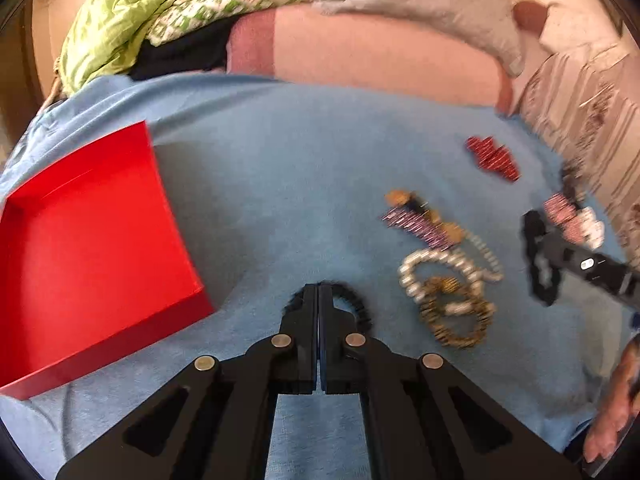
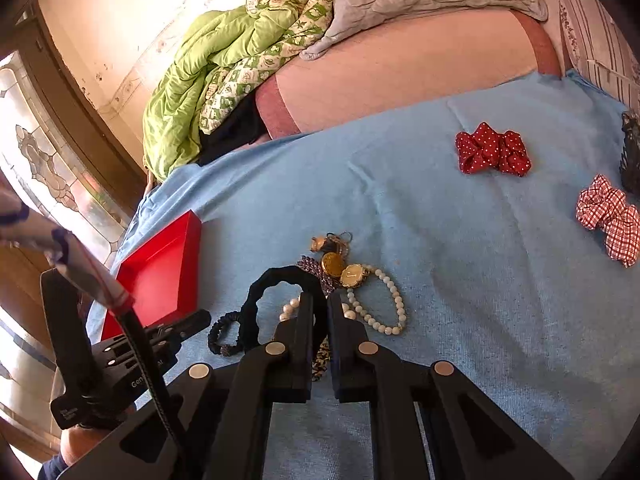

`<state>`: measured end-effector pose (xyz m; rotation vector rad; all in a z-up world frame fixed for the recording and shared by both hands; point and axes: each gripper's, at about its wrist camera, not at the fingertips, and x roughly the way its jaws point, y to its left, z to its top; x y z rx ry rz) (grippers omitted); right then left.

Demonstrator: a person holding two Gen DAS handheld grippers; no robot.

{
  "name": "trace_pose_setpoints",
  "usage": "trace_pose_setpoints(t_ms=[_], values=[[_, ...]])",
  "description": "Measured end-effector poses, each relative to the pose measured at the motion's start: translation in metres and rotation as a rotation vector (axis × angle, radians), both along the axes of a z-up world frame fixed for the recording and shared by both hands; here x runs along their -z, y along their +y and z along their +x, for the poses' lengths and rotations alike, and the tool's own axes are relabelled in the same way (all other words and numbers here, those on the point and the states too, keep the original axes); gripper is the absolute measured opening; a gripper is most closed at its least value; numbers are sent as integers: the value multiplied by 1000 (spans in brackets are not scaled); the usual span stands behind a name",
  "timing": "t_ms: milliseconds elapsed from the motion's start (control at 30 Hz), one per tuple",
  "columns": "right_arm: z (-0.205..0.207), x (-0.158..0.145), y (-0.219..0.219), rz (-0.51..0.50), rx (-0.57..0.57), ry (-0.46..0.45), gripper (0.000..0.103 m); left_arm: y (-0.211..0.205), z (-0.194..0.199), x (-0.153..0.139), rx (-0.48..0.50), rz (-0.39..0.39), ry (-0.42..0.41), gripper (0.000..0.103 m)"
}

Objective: Organize jewelry
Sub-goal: 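Carry both black bracelets over the red tray with both tools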

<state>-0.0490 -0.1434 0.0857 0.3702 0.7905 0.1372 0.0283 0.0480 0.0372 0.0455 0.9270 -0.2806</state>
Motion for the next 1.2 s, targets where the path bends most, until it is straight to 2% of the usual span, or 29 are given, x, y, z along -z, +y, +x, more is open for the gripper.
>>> trace_pose_setpoints(t_ms=[33,133,200,233,367,467,533,567,600,767,900,1200], values=[[0,1,0,2,1,3,8,-1,2,3,-5,14,14,2],[0,2,-1,7,0,11,8,-3,-1,7,8,52,18,18],[1,2,0,7,-1,11,8,-3,-2,8,6,66,8,45],[1,2,0,9,-2,12,8,-2,-2,9,3,70,6,46],[1,2,1,13,-11,16,8,-1,3,15,2,59,25,45],[1,3,2,13,-18,19,8,-6,8,27,13,71,58,26],[1,4,2,13,-22,23,8,-11,8,28,25,97,35,25],[1,4,3,12,-24,25,8,-13,9,29,28,102,29,20],[2,4,3,12,-27,26,8,-13,9,29,25,95,24,7],[2,5,3,9,-28,23,8,-19,1,17,53,62,-28,6],[1,5,2,8,-26,21,8,-7,-4,-6,24,-4,-84,6],[3,-5,22,-22,-73,0,8,32,-10,-62,-69,-65,-199,7]])
